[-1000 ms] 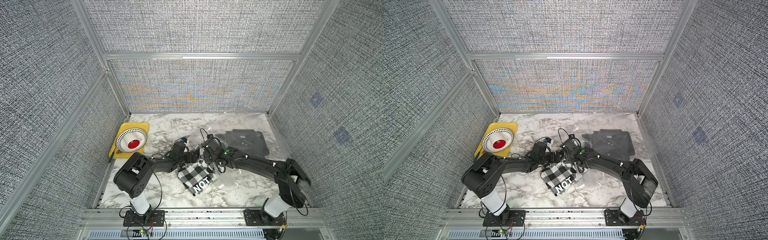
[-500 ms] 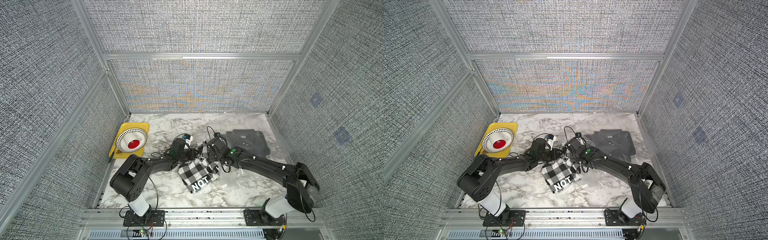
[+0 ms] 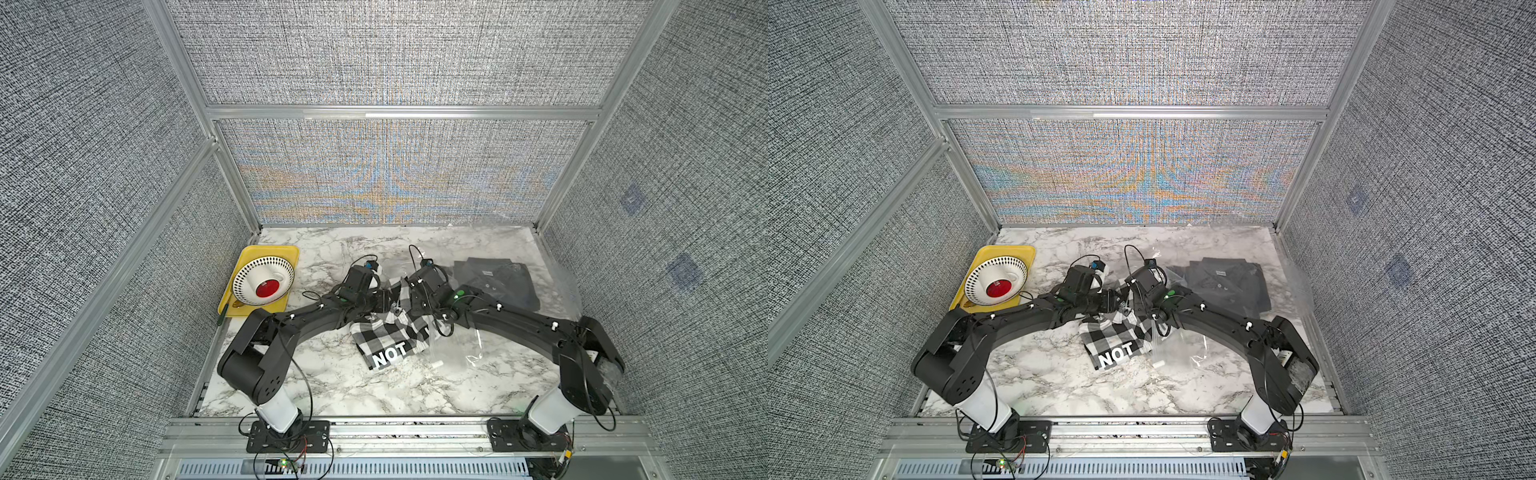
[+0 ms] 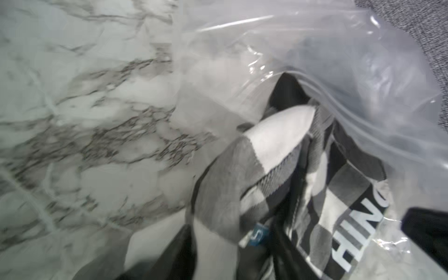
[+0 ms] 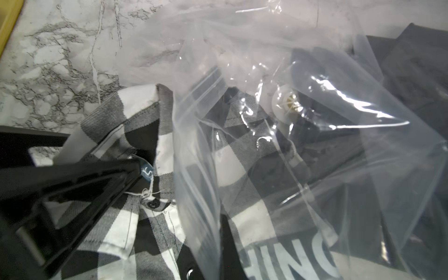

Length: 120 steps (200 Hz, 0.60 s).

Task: Place the folded shirt into the vacuum bag
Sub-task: Place the shirt in the vacuum bag.

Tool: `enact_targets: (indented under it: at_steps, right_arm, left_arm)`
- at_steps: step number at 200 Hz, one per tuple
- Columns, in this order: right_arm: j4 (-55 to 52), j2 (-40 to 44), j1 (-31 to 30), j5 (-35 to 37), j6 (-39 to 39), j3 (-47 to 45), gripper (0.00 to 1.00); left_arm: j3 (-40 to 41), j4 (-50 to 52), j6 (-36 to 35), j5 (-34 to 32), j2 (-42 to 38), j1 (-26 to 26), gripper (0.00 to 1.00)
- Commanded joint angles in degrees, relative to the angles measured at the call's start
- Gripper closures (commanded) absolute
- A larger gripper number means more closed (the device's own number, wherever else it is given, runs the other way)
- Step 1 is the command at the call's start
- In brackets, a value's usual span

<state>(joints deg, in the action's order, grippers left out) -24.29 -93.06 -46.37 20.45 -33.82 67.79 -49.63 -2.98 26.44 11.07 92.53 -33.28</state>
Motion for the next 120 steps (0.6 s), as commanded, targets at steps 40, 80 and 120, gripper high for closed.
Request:
enact_targets:
  at_steps: [40,80,120]
  right_arm:
    - [-9.85,0.65,-3.88,17.92,-4.79,2.15,1.00]
    - [-15.53,0.07,-7.86,28.55,-6.98,6.09,1.00]
    - [-13.57,-0.13,-9.84,28.68,-4.33,6.98,1.00]
  left_arm:
    - [8.57,6.94,9.03,-0.68,-19.12,-0.20,0.00]
    - [11.44,1.70,17.21,3.50,-21.17,-4.93,0.10]
    - [11.70,-4.50,20.56,0.33,-16.74,-13.01,0.18]
